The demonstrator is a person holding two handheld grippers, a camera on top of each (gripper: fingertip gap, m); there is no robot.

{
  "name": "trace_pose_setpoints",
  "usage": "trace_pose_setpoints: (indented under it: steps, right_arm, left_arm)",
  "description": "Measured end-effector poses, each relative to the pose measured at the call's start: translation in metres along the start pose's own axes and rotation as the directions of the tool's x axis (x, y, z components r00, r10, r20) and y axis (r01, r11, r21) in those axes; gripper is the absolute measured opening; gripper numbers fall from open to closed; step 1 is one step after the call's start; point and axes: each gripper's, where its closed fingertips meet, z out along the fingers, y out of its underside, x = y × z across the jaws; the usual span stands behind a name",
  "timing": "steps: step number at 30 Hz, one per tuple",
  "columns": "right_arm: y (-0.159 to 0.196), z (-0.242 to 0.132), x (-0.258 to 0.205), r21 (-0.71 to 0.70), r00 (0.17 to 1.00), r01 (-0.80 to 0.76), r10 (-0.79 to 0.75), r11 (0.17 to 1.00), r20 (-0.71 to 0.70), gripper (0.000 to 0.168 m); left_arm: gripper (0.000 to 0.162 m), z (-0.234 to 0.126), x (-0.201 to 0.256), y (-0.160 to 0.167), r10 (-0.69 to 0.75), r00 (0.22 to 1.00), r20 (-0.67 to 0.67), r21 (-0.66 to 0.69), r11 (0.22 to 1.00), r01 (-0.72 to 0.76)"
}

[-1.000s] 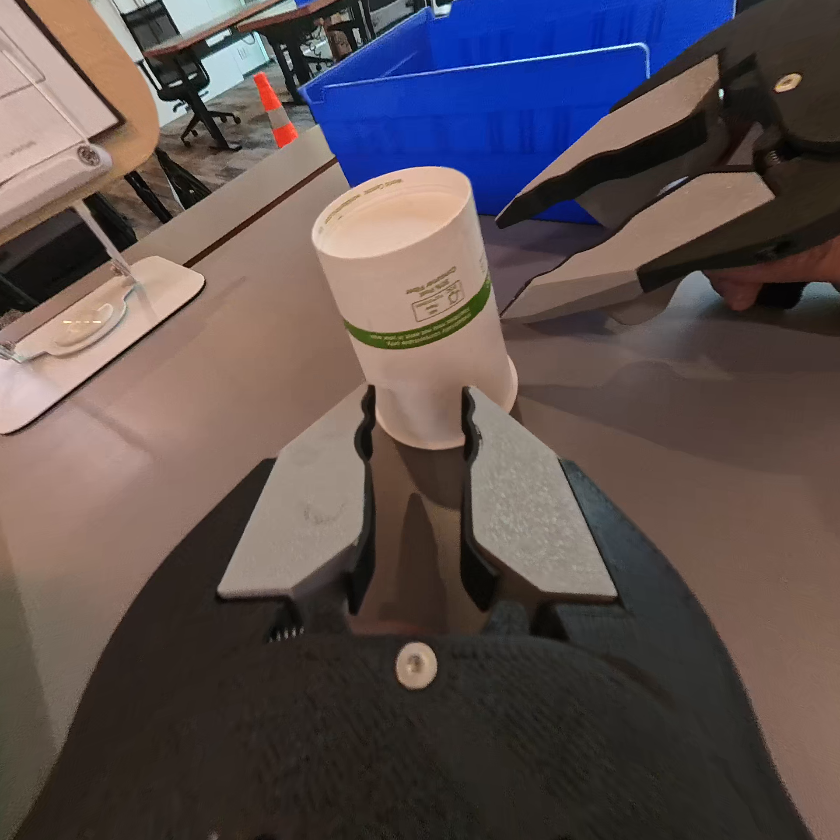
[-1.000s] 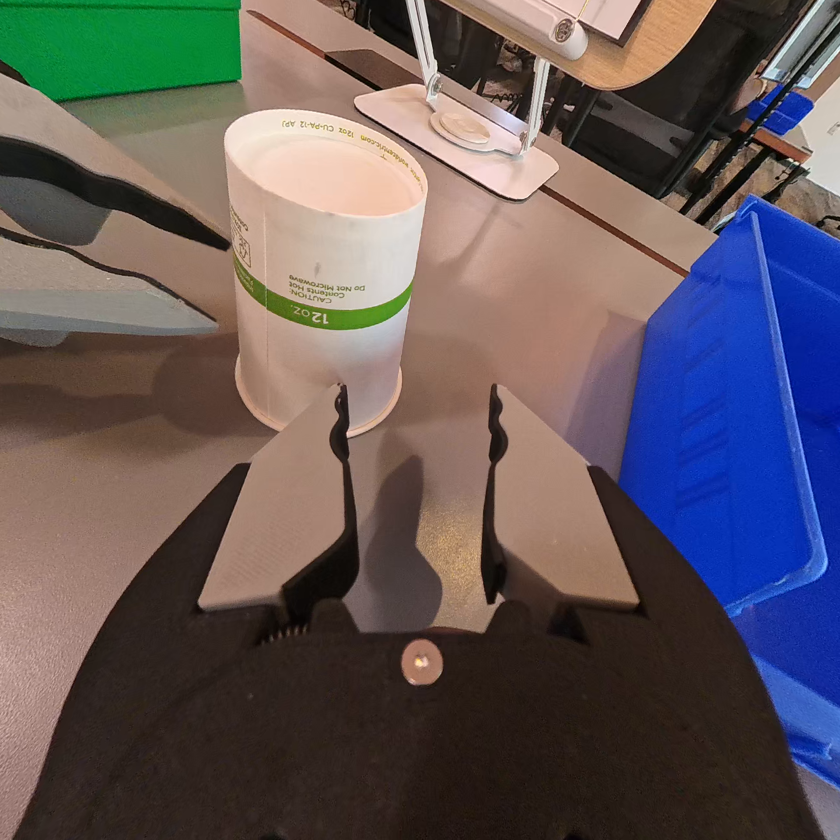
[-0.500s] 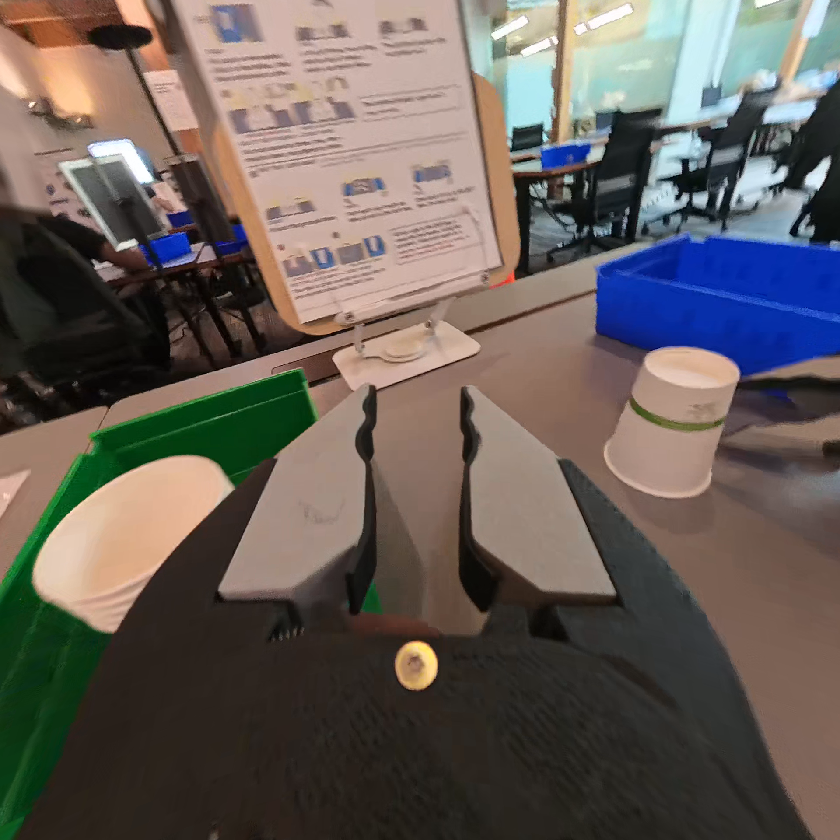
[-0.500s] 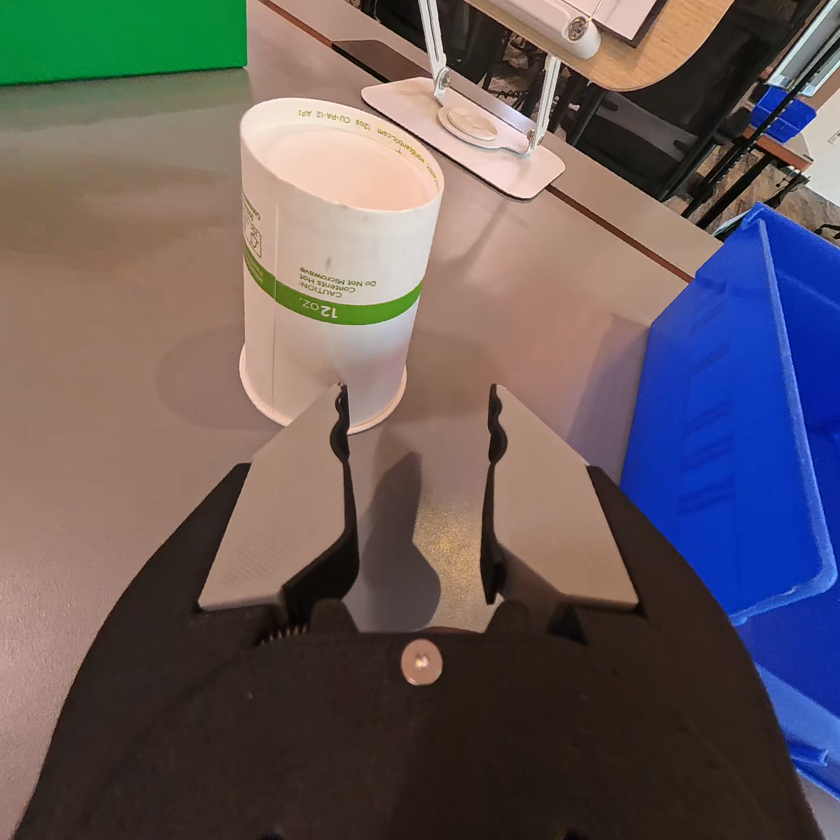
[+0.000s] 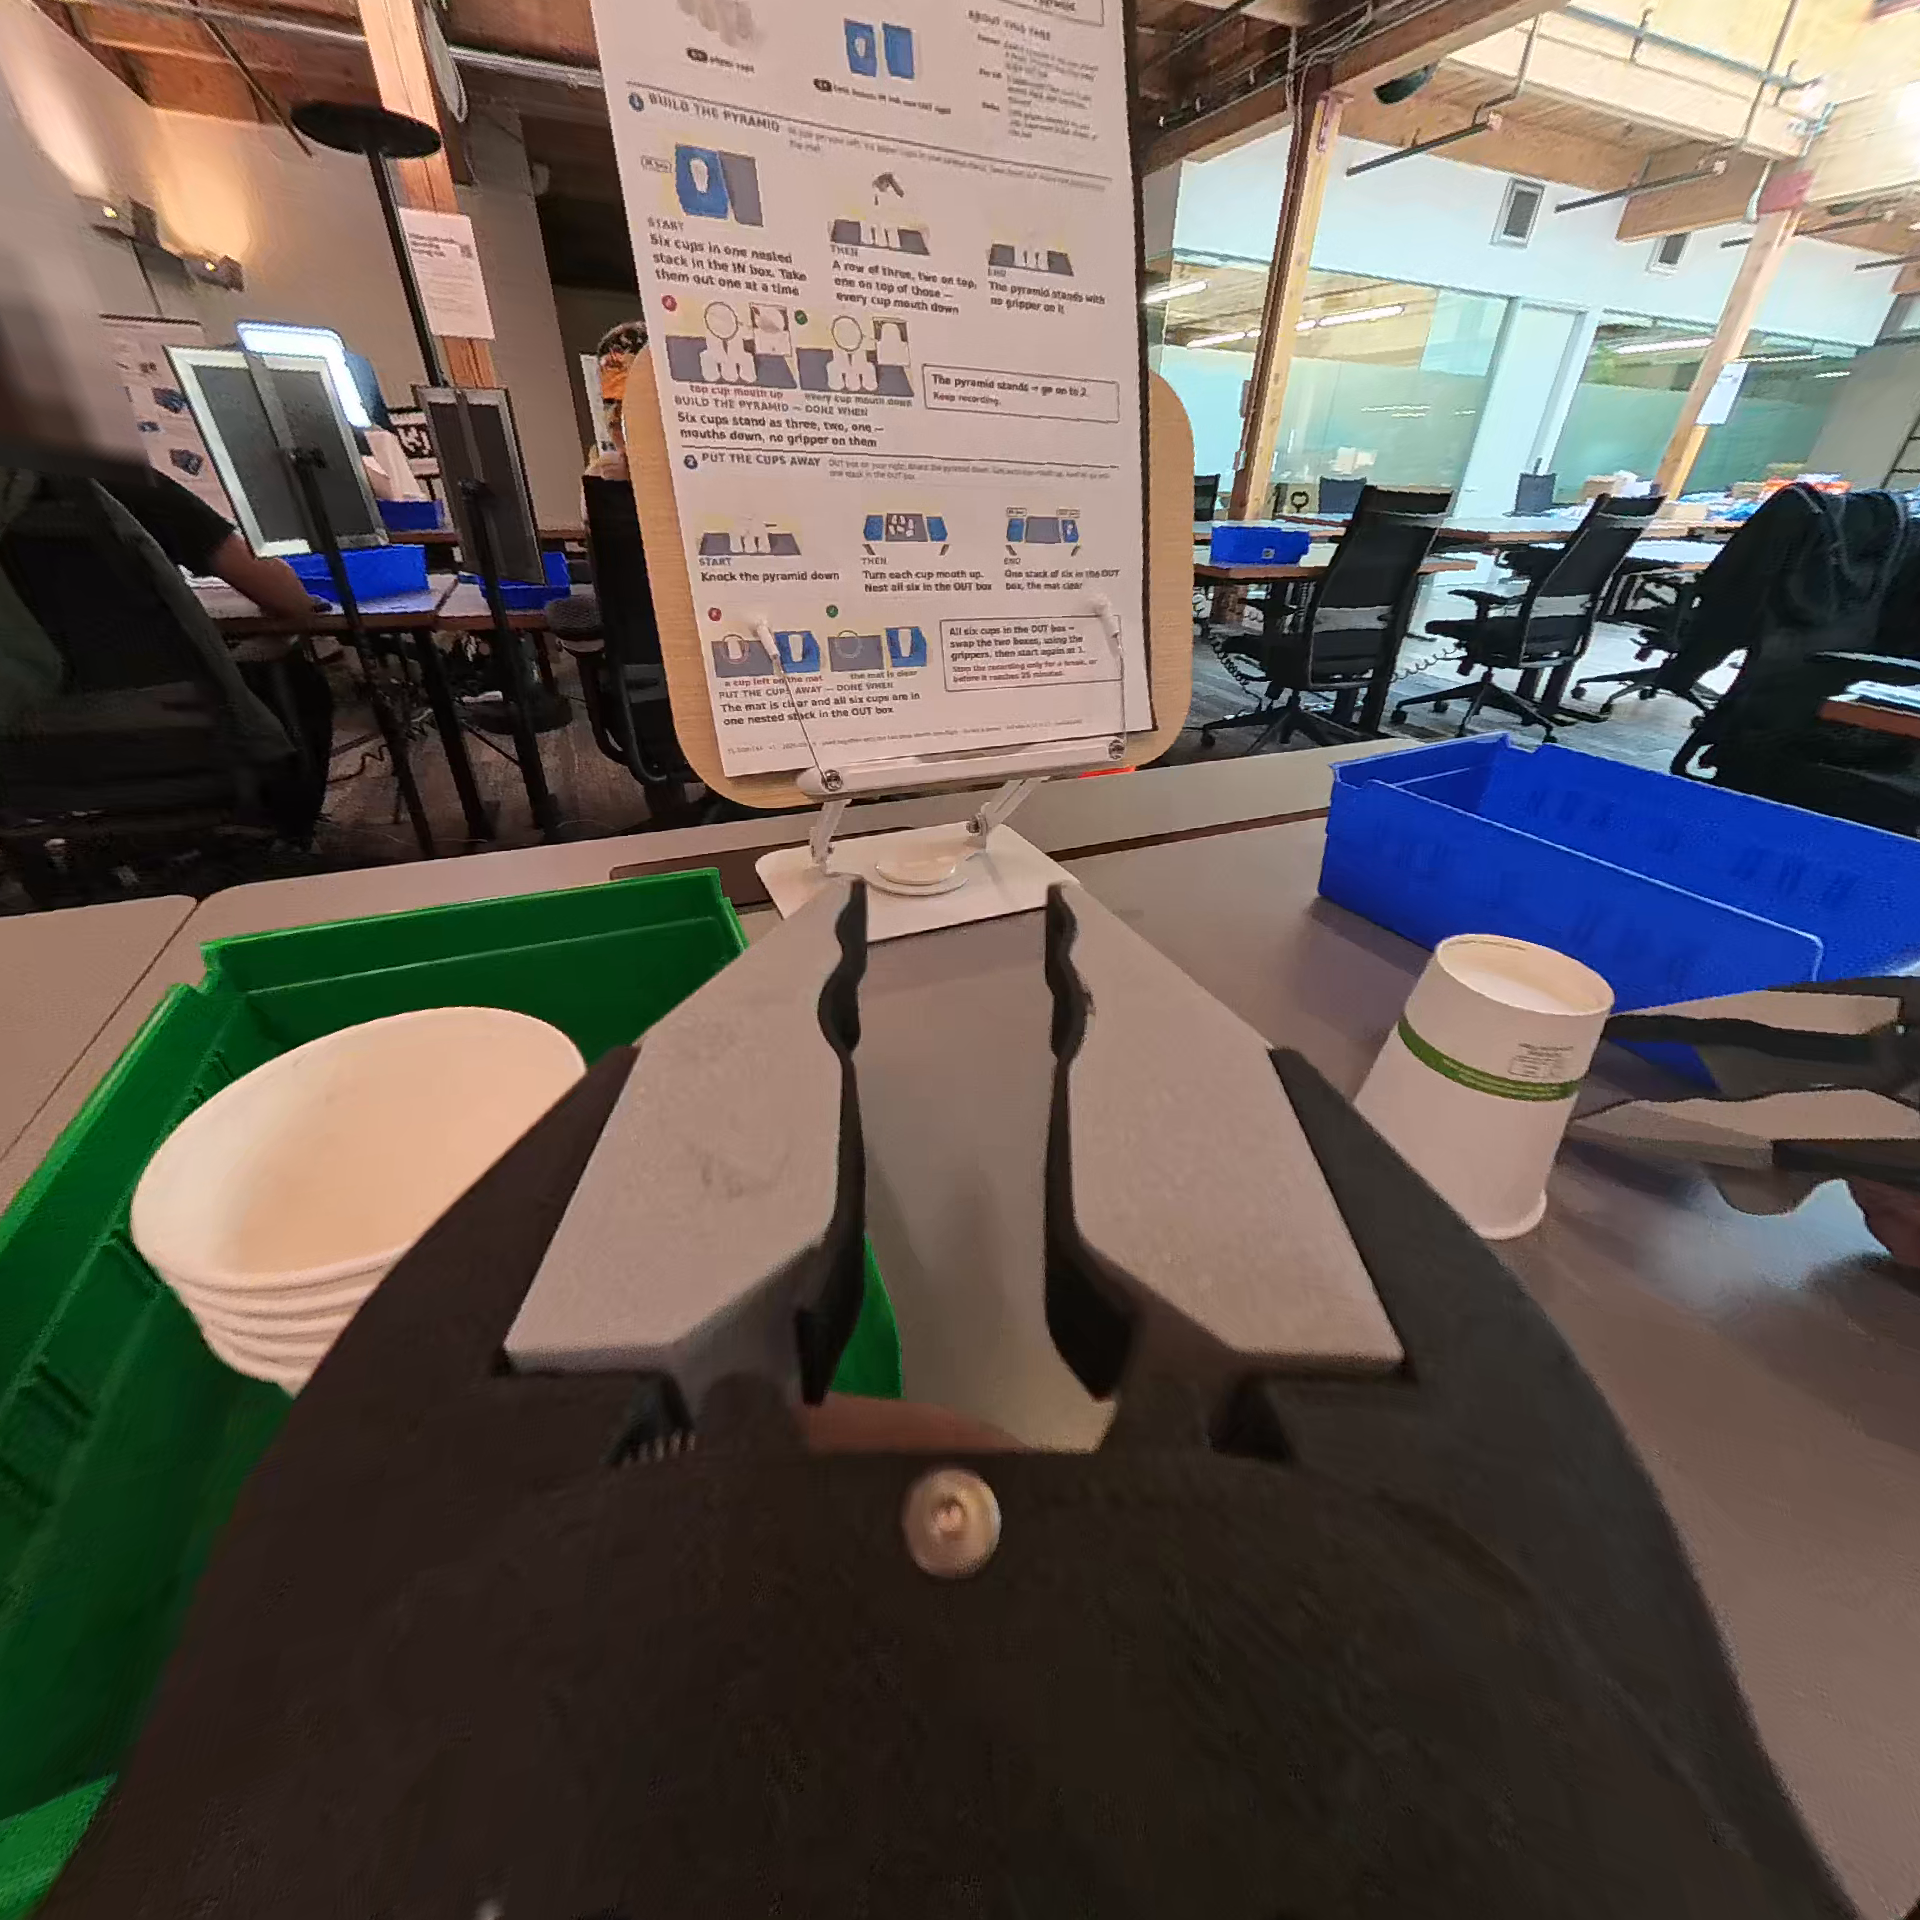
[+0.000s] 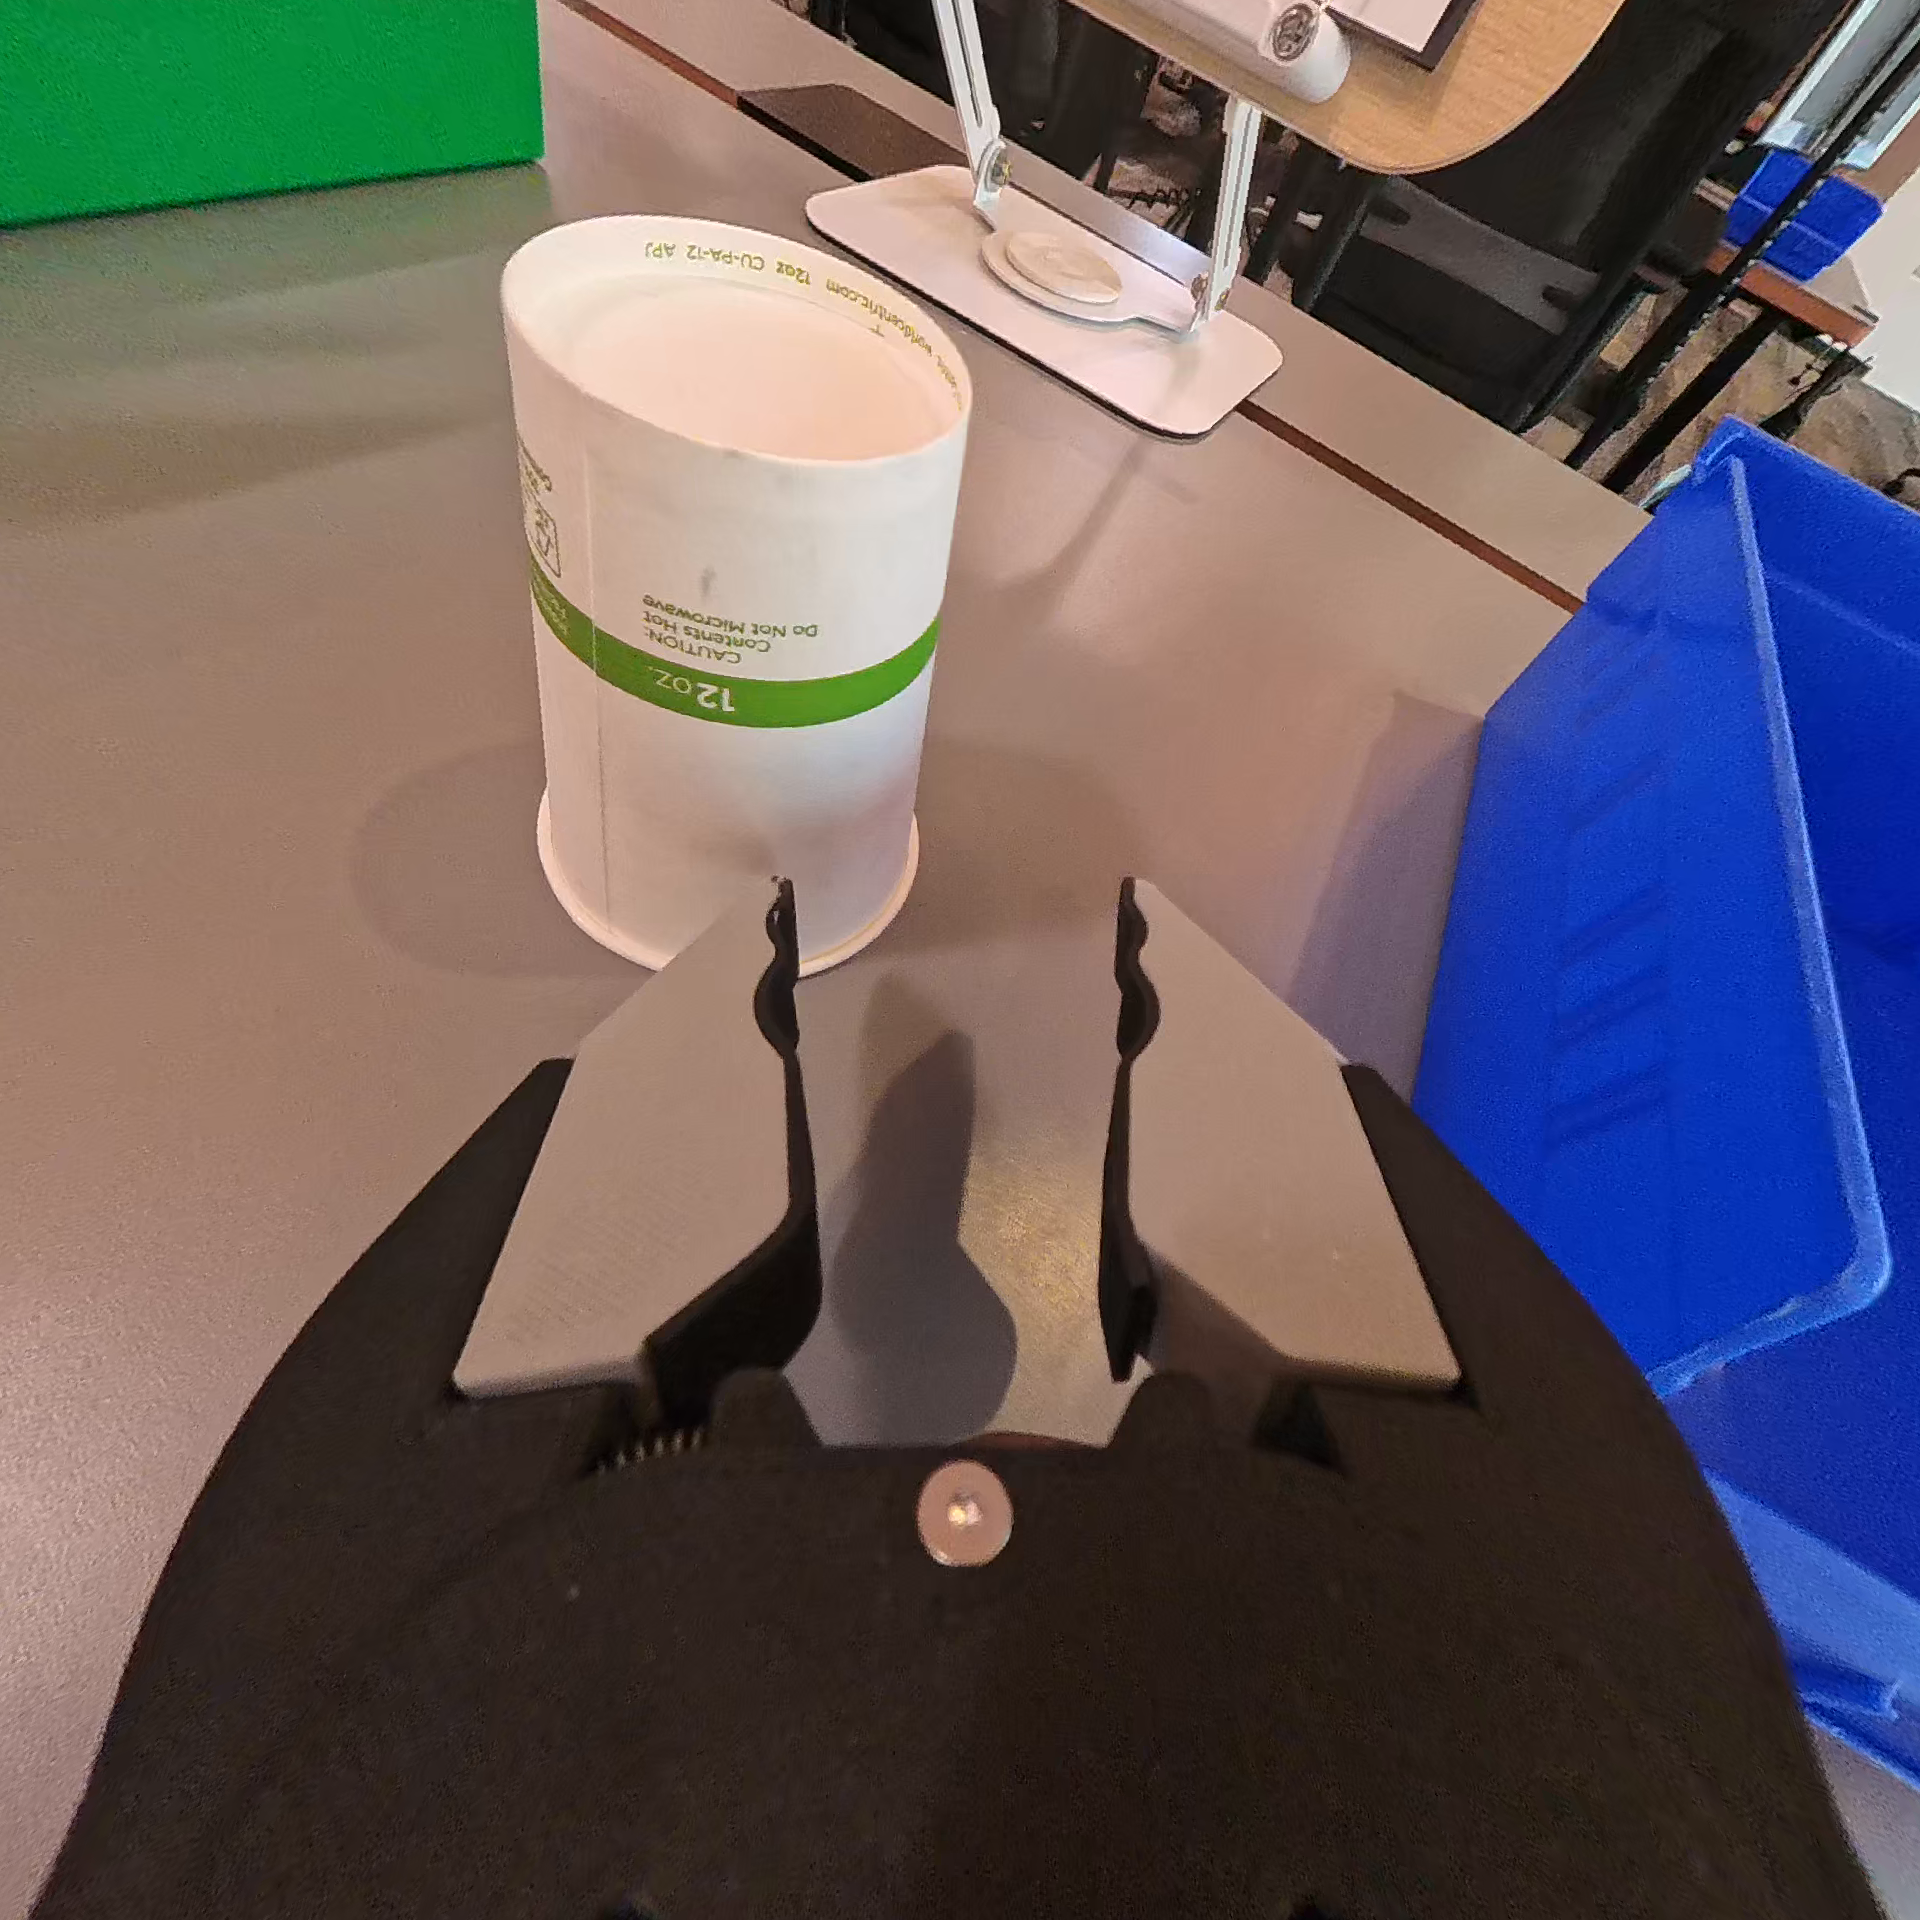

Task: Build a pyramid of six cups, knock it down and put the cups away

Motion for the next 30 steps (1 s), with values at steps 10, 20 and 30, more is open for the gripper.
trace_pose_setpoints:
  steps: [10,20,30]
  right_arm:
    - [0.001,0.002,-0.002,-0.013,0.986,-0.11,0.111,0.994,0.123,0.06]
    - [-0.007,0.001,-0.003,0.023,0.96,-0.199,0.19,0.98,0.208,0.058]
    - [-0.01,-0.005,-0.001,0.064,0.964,-0.19,0.174,0.98,0.202,0.057]
  left_arm:
    - [0.03,0.031,0.012,0.032,0.038,0.999,-0.03,-0.082,0.996,-0.041]
    - [0.031,0.043,-0.002,0.046,0.03,0.999,-0.036,-0.113,0.993,-0.034]
    - [0.034,0.043,-0.002,-0.007,0.061,0.996,-0.065,0.008,0.998,-0.06]
